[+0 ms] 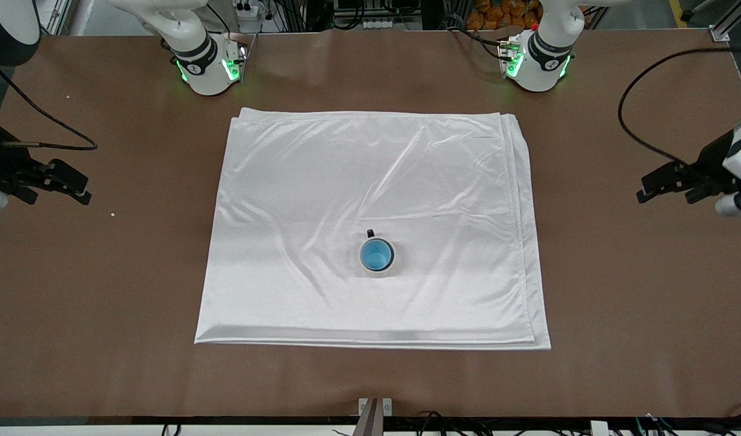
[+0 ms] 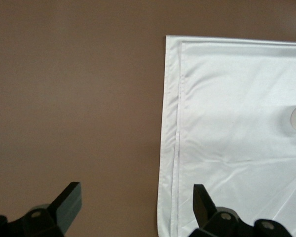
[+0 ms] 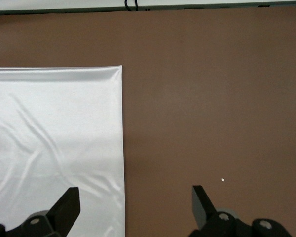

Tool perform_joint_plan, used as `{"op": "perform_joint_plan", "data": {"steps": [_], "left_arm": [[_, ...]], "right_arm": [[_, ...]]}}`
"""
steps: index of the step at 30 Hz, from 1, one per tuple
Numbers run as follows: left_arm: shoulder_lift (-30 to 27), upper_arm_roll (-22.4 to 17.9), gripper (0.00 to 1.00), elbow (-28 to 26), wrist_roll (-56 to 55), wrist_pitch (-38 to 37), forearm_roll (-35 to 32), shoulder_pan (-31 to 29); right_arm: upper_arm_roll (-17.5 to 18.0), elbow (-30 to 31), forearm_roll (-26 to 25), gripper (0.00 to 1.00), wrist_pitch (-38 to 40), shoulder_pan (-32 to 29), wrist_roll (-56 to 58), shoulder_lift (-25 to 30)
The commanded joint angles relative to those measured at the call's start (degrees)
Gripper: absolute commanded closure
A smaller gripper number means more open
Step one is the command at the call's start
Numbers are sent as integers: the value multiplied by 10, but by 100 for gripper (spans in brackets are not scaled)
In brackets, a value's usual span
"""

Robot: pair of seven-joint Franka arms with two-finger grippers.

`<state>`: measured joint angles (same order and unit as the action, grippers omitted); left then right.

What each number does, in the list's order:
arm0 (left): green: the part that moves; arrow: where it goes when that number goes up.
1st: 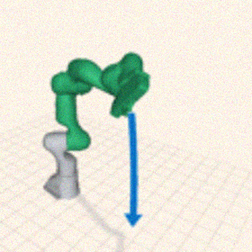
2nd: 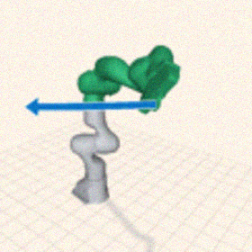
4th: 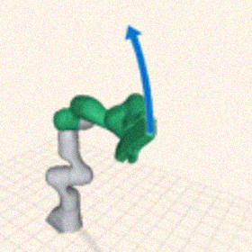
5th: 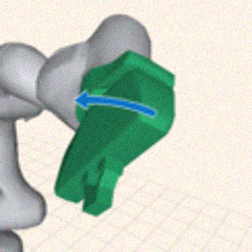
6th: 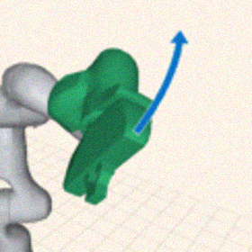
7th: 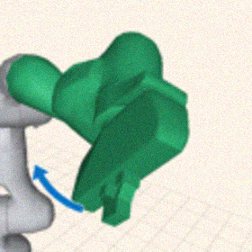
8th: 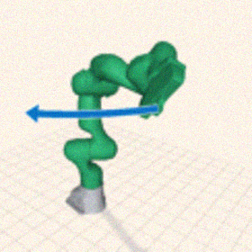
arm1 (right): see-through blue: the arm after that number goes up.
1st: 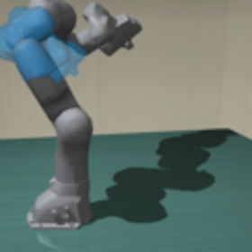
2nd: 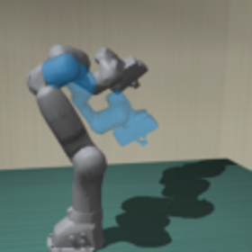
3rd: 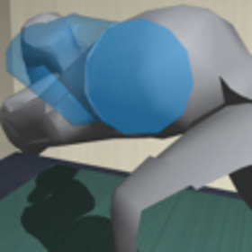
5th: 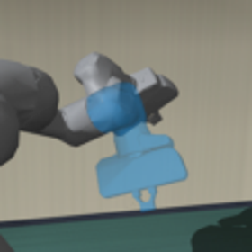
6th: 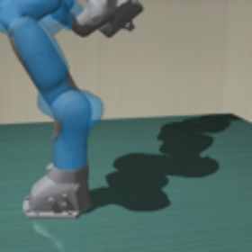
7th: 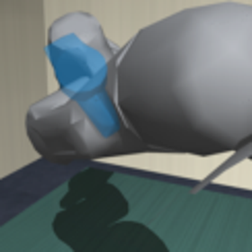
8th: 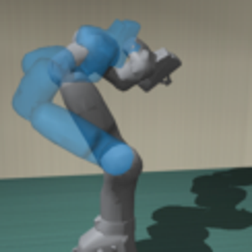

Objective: Place blue cup into white mug on cloth

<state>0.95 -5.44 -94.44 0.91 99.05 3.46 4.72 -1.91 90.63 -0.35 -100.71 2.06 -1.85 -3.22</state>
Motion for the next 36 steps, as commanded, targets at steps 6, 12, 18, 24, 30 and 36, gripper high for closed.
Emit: {"op": "perform_joint_plan", "data": {"steps": [6,12,18,24,30,36], "left_arm": [[-60,84,0,-7,1,-53,-73,-50],[-70,86,0,7,5,-83,-68,-49],[-73,86,0,4,7,-86,-64,-51],[-72,86,0,4,3,-85,-49,-51],[-73,85,0,1,2,-89,-38,-50],[-73,86,0,0,2,-96,-36,-50]], "right_arm": [[-3,-11,3,0,17,4,4,9],[-3,-13,23,0,19,4,4,10],[-3,-13,26,0,39,4,4,10],[-2,-12,26,0,50,7,5,10],[-2,-11,25,0,54,7,6,10],[-2,-11,24,0,59,7,6,10]]}}
